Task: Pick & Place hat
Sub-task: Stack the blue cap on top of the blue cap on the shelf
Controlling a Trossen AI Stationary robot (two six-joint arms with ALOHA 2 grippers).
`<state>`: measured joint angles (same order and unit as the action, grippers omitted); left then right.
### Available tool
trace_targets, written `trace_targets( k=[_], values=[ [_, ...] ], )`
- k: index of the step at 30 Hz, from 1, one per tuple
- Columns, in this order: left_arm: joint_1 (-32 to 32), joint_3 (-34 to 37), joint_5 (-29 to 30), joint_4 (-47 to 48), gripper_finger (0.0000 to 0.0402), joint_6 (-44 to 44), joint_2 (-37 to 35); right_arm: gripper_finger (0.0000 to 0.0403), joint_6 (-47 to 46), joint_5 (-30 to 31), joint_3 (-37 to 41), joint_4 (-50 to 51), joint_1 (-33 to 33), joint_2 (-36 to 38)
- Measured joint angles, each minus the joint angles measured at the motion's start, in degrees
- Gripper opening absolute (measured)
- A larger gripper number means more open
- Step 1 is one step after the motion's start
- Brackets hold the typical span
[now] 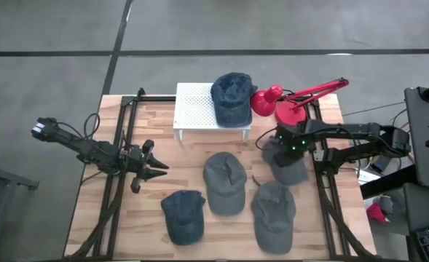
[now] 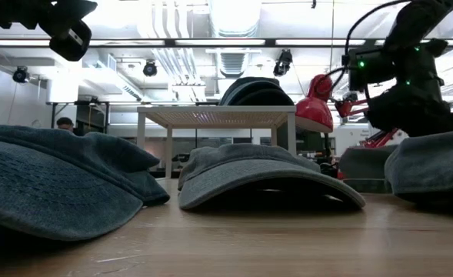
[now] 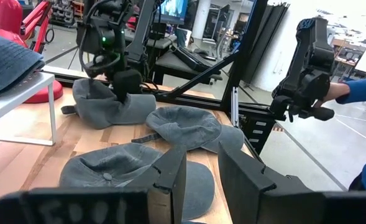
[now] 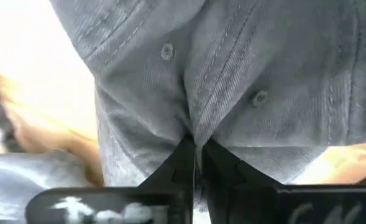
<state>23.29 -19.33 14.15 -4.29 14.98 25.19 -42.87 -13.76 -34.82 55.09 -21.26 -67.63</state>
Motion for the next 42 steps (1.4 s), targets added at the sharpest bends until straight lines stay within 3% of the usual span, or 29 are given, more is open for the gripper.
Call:
trace_targets(
  k=[7, 22, 32, 42],
  values=[
    [0.0, 0.0, 0.0, 0.2, 0.0096, 0.0, 0.0, 0.0011, 0.4, 0.0, -6.0, 3.2, 0.0, 1.3],
    [0.0, 0.0, -0.2, 0.2, 0.0097, -0.4, 0.0, 0.0011, 4.0, -0.1, -24.0, 22.9, 0.0, 2.0],
    [0.0, 0.0, -0.2, 0.2, 0.0097, -0.4, 0.0, 0.0011, 4.1, -5.6, -38.6, 34.9, 0.0, 2.0],
    [0.0, 0.0, -0.2, 0.2, 0.0097, -0.4, 0.0, 0.0011, 3.8, -9.7, -49.8, 34.9, 1.5, 2.0]
  ],
)
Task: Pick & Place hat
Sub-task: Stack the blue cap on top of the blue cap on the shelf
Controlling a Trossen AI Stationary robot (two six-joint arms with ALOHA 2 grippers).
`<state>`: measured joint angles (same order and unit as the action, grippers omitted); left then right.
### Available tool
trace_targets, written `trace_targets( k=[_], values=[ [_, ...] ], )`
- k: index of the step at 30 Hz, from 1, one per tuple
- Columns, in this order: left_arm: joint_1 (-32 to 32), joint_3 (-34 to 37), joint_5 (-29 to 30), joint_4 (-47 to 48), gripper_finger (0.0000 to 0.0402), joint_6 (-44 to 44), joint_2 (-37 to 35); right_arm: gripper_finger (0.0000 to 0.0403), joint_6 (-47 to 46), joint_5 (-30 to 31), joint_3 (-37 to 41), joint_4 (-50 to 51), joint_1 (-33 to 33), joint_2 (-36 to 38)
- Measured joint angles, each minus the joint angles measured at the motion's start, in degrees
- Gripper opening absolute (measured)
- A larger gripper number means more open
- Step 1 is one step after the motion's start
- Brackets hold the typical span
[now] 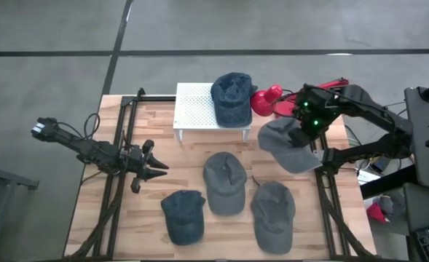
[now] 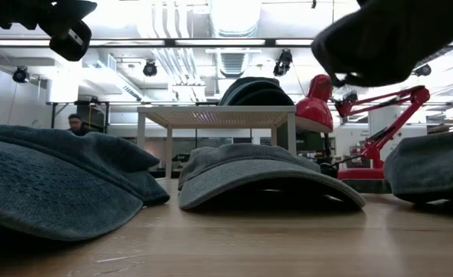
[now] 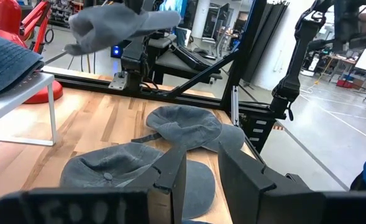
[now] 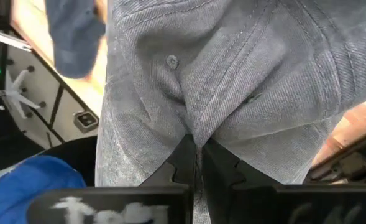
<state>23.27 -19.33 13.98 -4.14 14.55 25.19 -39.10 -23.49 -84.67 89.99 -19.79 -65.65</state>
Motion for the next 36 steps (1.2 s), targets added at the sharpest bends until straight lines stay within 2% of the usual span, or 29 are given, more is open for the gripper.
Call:
trace_targets(
  k=[18, 27, 36],
  values=[
    [0.0, 0.0, 0.0, -0.2, 0.0097, 0.1, 0.0, 0.0011, -1.0, 0.1, 1.0, -3.1, 6.4, -0.1],
    [0.0, 0.0, 0.0, -0.2, 0.0097, 0.1, 0.0, 0.0011, -1.0, 2.6, 2.3, -5.0, 7.6, -0.1],
    [0.0, 0.0, 0.0, -0.1, 0.0097, 1.6, 0.0, 0.0011, -1.0, 3.0, 9.5, -6.9, 7.6, -0.1]
  ],
)
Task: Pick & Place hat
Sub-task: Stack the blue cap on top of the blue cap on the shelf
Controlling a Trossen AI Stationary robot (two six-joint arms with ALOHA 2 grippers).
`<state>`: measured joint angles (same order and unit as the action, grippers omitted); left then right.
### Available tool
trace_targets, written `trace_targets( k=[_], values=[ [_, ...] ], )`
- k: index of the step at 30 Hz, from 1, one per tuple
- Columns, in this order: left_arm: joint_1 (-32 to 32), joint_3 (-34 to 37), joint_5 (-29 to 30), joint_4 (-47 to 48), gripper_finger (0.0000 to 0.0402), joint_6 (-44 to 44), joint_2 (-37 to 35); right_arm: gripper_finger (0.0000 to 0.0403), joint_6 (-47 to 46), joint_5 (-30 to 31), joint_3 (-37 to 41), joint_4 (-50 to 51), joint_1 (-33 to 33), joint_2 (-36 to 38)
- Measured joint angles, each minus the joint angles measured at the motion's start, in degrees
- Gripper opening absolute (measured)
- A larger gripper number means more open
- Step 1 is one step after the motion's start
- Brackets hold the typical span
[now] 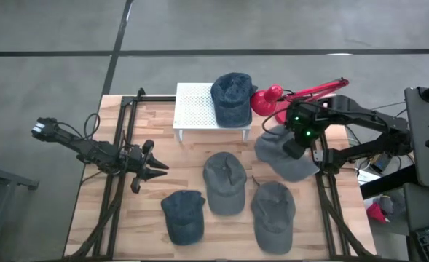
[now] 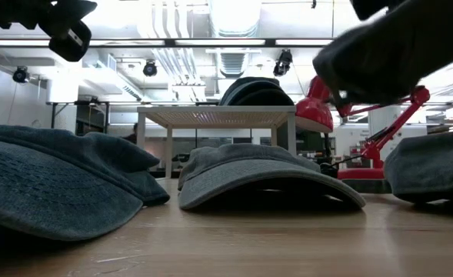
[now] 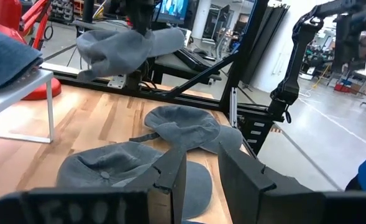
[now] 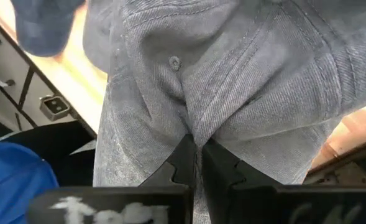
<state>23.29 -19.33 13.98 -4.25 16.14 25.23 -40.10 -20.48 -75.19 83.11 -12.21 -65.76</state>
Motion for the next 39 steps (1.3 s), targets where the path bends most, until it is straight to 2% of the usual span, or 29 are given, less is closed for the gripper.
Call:
trace_targets(
  k=[13, 18, 22, 29, 39],
  values=[
    [0.0, 0.0, 0.0, -0.2, 0.0097, 5.6, 0.0, 0.0011, -3.8, -5.1, 13.0, -27.3, 5.0, 0.0],
    [0.0, 0.0, 0.0, -1.8, 0.0097, 5.6, 0.0, 0.0011, -6.3, -5.1, 16.1, -33.0, 8.1, 0.0],
    [0.0, 0.0, 0.0, -2.0, 0.0097, 5.6, 0.0, 0.0011, -6.8, -3.8, 17.3, -33.1, 9.4, -0.1],
    [0.0, 0.0, 0.2, -2.2, 0.0097, 10.7, 0.0, 0.0011, -7.7, 2.9, 17.0, -30.6, 9.6, -0.1],
    [0.0, 0.0, 0.5, -2.2, 0.0097, 18.9, 0.0, 0.0011, -9.6, 4.9, 17.2, -25.5, 9.6, -0.6]
  ],
)
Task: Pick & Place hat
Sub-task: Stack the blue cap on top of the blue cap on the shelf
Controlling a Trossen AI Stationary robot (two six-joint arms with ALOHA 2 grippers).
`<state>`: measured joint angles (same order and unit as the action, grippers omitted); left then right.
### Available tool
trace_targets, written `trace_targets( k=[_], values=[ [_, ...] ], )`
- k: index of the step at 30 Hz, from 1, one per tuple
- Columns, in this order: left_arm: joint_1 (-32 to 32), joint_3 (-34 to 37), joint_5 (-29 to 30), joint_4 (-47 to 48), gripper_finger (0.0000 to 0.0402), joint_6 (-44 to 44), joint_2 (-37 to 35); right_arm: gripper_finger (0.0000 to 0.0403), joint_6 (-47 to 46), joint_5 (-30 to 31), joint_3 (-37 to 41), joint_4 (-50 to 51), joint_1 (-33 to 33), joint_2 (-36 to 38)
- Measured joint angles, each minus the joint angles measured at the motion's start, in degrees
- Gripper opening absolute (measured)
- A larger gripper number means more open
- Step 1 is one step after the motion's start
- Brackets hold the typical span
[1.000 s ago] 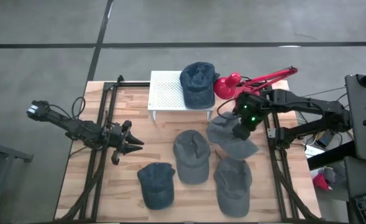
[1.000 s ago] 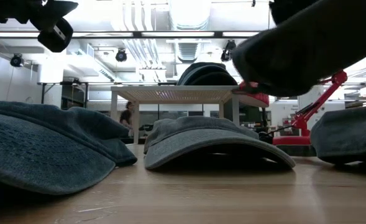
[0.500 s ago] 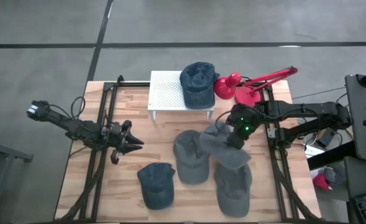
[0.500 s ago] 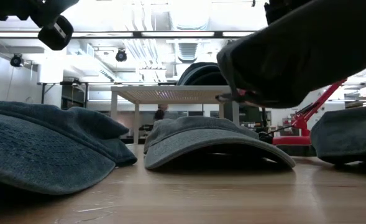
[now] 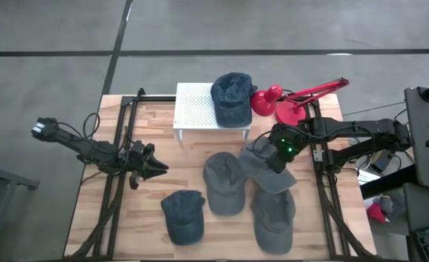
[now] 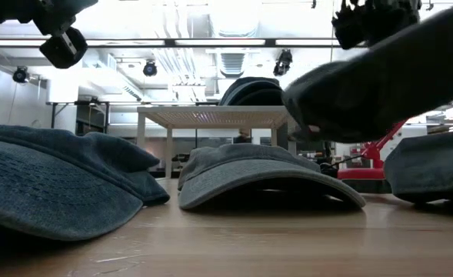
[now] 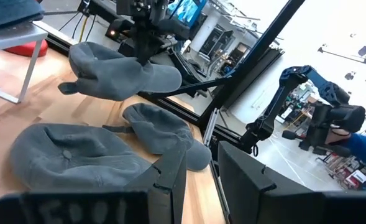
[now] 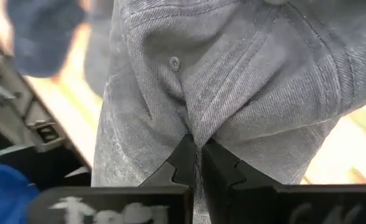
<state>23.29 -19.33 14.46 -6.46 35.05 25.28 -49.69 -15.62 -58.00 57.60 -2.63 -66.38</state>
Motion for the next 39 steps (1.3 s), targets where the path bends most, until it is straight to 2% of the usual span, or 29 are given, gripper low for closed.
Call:
trace_targets(
  k=[5, 20, 33, 39],
  values=[
    [0.0, 0.0, 0.0, 0.0, 0.0097, 0.2, 0.1, 0.0011, 0.2, 2.5, 0.5, 4.3, 0.0, -1.1],
    [0.0, 0.0, 0.0, 0.1, 0.0097, 0.2, 0.5, 0.0011, 3.4, 15.5, 5.9, 3.9, -1.1, -7.9],
    [0.0, 0.0, 0.0, 0.0, 0.0097, 1.7, 0.8, 0.0012, 4.8, 15.5, 11.3, -3.0, -3.1, -13.3],
    [0.0, 0.0, 0.0, 0.0, 0.0097, 2.6, 0.7, 0.0038, 5.4, 14.3, 11.3, -2.9, -3.1, -12.1]
  ],
)
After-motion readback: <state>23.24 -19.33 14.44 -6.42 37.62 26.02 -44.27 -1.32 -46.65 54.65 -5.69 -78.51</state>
